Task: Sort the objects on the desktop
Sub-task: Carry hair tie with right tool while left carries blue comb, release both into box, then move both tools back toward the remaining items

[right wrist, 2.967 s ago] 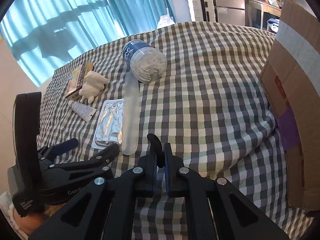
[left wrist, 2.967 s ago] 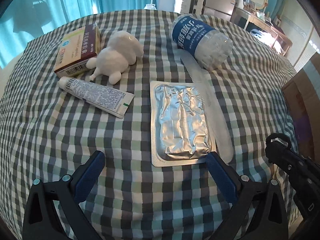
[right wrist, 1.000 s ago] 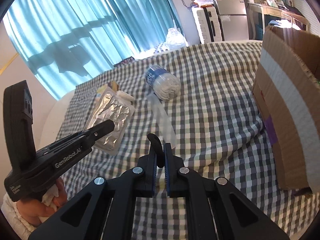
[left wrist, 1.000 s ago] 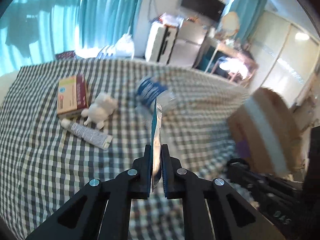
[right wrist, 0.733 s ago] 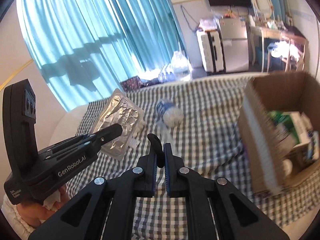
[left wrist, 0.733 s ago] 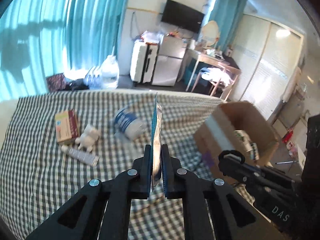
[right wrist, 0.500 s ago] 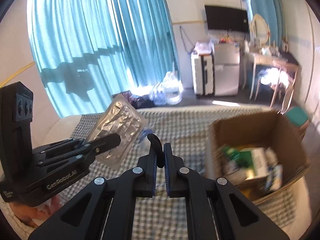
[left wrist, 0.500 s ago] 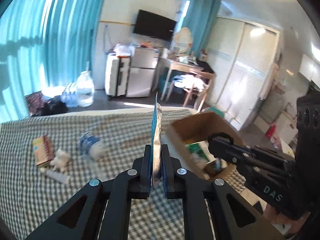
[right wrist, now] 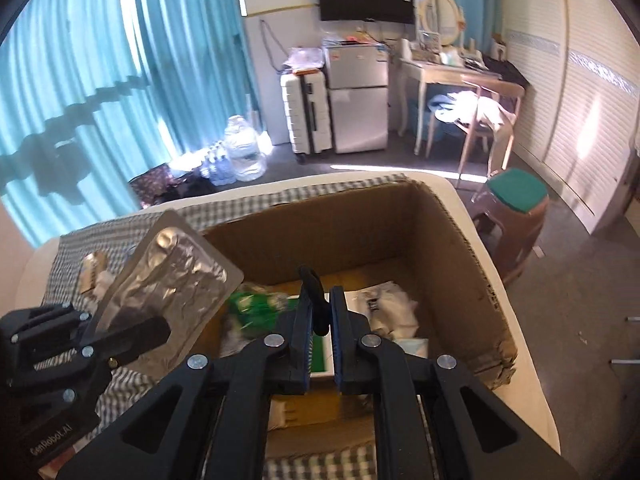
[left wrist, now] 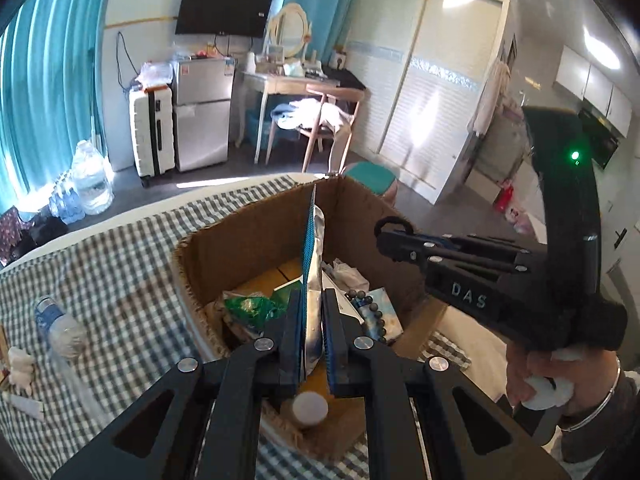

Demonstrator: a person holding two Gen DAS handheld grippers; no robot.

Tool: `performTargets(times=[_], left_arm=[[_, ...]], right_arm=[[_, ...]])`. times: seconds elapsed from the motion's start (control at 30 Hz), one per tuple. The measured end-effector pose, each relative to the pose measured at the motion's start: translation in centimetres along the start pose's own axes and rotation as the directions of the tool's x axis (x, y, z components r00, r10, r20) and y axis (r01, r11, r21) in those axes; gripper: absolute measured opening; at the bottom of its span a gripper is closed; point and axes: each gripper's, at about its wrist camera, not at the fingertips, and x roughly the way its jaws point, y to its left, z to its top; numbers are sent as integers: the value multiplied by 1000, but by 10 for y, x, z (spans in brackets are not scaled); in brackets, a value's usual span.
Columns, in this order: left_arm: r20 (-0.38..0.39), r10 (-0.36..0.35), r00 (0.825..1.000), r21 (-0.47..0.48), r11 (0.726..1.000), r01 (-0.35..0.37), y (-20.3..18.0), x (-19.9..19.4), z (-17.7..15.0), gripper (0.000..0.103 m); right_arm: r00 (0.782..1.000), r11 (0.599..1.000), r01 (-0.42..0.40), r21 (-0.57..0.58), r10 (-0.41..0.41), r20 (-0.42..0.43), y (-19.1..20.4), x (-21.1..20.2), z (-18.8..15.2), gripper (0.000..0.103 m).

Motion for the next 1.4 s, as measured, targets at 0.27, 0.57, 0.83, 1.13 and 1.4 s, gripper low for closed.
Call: performTargets(times=[0.27,0.57,0.83,1.13,1.4], left_arm=[[16,38,999,10,999,-38,8,18,7,101],[2,147,989,-112,983,-146,54,-46,-25,101],[-8,397,918,-247,889,-387,109,-142,-66,103],[-23,611,791,-308,749,-587,169,-234,-114,103],[-79,667,741,-388,664,-640,219,-261,-171,103]], right_arm=[[1000,986,5,165,-7,16,-52,13,12,79],[998,989,-43,141,35,55,-6,-23,-11,79],[994,995,-51,-82,59,92,105,-83,-35,79],[982,966,-158,-203,175,69,197,-98,-54,79],[971,955,-220,-201,234,51,249,-80,-67,79]])
